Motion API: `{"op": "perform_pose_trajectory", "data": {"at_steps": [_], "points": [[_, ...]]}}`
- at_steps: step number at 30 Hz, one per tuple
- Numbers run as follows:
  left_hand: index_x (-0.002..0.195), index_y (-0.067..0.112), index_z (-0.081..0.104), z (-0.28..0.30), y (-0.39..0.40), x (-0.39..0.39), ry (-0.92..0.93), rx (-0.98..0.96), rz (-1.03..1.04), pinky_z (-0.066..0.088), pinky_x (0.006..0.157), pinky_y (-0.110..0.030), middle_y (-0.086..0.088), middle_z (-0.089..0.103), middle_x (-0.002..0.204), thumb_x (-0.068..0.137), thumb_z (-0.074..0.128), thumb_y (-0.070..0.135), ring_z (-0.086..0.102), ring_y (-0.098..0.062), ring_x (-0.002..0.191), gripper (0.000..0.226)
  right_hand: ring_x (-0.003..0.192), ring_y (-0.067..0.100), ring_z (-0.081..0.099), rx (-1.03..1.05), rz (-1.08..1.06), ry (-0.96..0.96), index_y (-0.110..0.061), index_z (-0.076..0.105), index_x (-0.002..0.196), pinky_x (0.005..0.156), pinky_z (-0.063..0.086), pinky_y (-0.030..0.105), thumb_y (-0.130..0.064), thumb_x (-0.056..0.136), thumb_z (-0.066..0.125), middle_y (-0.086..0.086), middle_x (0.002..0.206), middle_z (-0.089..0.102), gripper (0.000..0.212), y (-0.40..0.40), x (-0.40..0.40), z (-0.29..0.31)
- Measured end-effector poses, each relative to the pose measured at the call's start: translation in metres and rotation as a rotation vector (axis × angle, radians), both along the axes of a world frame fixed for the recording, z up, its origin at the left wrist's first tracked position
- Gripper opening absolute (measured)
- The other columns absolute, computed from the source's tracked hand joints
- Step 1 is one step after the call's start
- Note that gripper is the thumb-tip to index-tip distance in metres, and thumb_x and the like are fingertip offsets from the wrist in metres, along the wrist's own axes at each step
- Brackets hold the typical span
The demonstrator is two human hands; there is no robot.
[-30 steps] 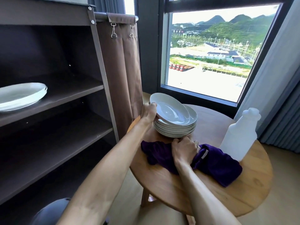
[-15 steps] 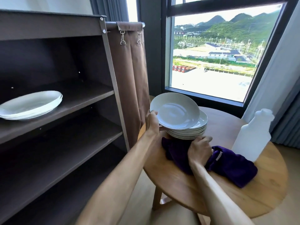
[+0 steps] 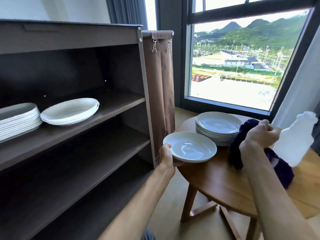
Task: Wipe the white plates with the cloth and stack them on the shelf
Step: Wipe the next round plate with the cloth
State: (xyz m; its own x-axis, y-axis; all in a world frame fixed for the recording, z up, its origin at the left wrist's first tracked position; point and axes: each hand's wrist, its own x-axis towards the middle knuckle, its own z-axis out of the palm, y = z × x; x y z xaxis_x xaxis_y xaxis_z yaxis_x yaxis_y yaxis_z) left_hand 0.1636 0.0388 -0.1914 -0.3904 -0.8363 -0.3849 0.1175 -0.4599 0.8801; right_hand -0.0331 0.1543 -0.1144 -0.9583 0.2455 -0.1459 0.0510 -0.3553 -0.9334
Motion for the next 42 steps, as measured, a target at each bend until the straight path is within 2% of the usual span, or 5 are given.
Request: {"op": "perform_pose_trajectory", "data": {"at_steps": [9, 15, 20, 28, 42], "points": [[0.138, 0.018, 0.050, 0.006, 0.015, -0.007, 0.030, -0.166, 0.065, 0.056, 0.090, -0.038, -0.011, 0.062, 0.127, 0.111, 0.034, 0.032, 0.063, -0.025, 0.107, 0.034, 0.076, 0.016, 0.062, 0.709, 1.127, 0.409, -0.013, 0.077, 0.090, 0.066, 0.050, 0.025, -0.022, 0.096, 0.068, 0.003, 0.084, 0.070, 0.014, -0.020, 0.091, 0.015], [0.127, 0.020, 0.057, 0.007, 0.013, -0.008, 0.032, -0.299, 0.156, 0.054, 0.102, -0.047, -0.009, 0.064, 0.124, 0.108, 0.036, 0.038, 0.062, -0.028, 0.113, 0.034, 0.129, 0.040, 0.048, 1.230, 0.553, 0.383, -0.022, 0.058, 0.136, 0.105, 0.042, 0.054, -0.047, 0.077, 0.080, 0.020, 0.139, 0.051, 0.067, -0.011, 0.086, -0.034], [0.149, 0.021, 0.045, 0.004, 0.028, -0.025, 0.167, -0.228, 0.176, 0.049, 0.110, -0.050, -0.010, 0.054, 0.147, 0.110, 0.038, 0.034, 0.056, -0.030, 0.131, 0.042, 0.131, 0.031, 0.052, 0.575, 0.832, 0.004, -0.021, 0.029, 0.155, 0.112, 0.043, 0.050, -0.070, 0.042, 0.091, 0.009, 0.146, 0.052, 0.137, -0.007, 0.077, -0.062], [0.143, 0.026, 0.052, 0.005, 0.039, -0.016, 0.168, -0.381, -0.010, 0.061, 0.092, -0.044, -0.013, 0.058, 0.135, 0.107, 0.042, 0.032, 0.063, -0.029, 0.117, 0.038, 0.107, 0.036, 0.064, 0.782, 0.600, 0.355, -0.015, 0.066, 0.118, 0.092, 0.050, 0.041, -0.049, 0.077, 0.082, 0.013, 0.111, 0.070, 0.055, -0.006, 0.042, -0.043], [0.109, 0.042, 0.066, 0.019, 0.036, -0.027, 0.098, -0.504, -0.137, 0.059, 0.095, -0.048, 0.000, 0.069, 0.112, 0.102, 0.043, 0.033, 0.067, -0.023, 0.107, 0.026, 0.114, 0.037, 0.047, 0.809, 0.264, 0.574, -0.004, 0.062, 0.120, 0.101, 0.043, 0.047, -0.029, 0.080, 0.080, 0.018, 0.119, 0.052, 0.051, -0.010, 0.049, -0.054]]}}
